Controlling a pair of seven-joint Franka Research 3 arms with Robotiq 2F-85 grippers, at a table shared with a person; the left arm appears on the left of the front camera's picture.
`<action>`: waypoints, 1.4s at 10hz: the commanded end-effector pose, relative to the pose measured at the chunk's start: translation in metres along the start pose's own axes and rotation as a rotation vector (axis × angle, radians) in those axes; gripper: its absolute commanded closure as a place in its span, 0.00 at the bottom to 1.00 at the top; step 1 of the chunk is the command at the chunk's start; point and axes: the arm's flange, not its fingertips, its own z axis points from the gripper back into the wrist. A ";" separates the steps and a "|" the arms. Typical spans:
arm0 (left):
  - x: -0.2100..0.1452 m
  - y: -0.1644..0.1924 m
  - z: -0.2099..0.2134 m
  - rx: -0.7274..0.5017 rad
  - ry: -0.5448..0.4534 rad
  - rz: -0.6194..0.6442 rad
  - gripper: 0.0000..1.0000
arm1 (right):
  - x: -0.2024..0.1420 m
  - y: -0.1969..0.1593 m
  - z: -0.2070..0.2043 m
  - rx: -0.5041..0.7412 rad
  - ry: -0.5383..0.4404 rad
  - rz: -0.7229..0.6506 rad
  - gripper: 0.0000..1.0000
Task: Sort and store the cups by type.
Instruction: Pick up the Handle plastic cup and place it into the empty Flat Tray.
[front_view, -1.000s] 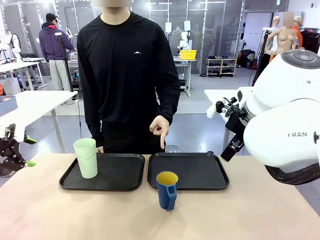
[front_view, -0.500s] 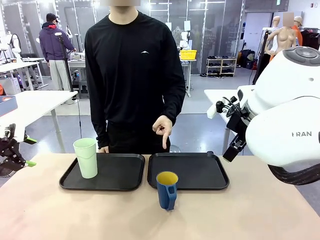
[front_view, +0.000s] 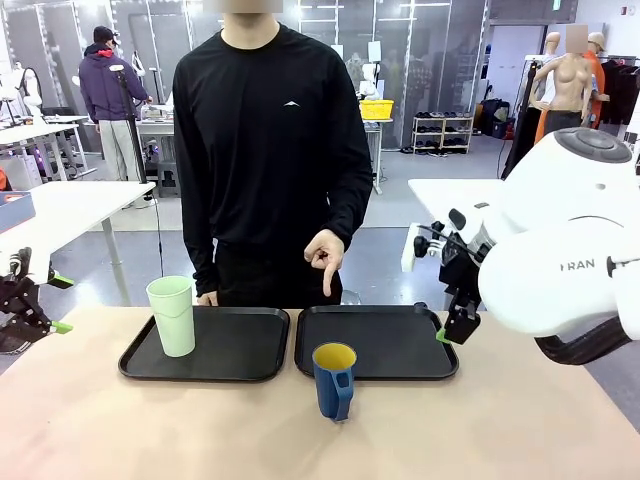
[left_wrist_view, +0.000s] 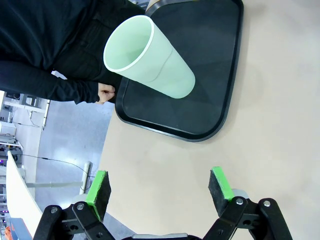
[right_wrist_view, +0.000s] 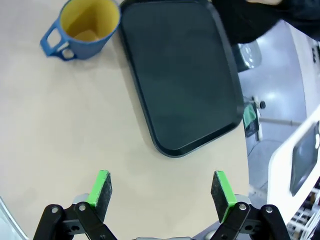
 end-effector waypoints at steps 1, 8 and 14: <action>-0.001 0.000 -0.001 0.001 -0.011 -0.008 0.00 | -0.010 -0.010 -0.007 0.014 -0.022 0.085 0.00; -0.001 0.000 -0.001 0.001 -0.011 -0.008 0.00 | -0.019 -0.019 -0.034 0.040 -0.145 0.097 0.00; -0.001 0.000 -0.001 0.001 -0.011 -0.008 0.00 | -0.034 -0.017 -0.100 0.139 -0.421 0.177 0.00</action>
